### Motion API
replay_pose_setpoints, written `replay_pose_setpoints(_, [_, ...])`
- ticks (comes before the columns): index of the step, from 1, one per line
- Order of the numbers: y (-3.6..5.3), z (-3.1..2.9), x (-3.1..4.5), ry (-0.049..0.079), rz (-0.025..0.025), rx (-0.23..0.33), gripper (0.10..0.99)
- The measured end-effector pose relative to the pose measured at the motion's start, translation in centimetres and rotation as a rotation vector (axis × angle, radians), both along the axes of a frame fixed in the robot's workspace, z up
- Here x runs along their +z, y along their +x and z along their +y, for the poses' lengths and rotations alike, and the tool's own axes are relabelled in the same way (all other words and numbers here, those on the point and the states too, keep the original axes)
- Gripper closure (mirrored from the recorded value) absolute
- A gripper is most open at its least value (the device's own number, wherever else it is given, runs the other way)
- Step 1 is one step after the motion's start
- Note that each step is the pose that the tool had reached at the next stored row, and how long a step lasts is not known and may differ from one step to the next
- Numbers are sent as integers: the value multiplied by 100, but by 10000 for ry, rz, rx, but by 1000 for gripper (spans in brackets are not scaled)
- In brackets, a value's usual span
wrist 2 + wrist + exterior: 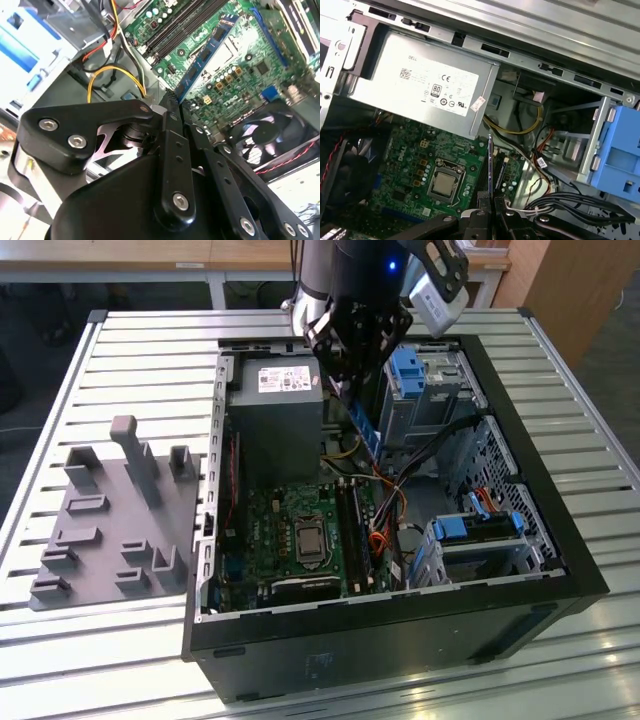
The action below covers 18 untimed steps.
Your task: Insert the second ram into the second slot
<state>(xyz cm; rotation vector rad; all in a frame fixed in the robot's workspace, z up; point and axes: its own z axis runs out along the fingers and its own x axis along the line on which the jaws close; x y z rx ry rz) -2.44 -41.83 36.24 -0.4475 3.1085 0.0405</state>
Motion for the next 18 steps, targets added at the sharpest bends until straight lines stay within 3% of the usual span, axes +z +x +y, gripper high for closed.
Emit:
replay_pose_setpoints(14, [0,0,-16,-73,1,-2408,949])
replay_pose_setpoints(18, [0,0,-16,-75,2,-2615,949])
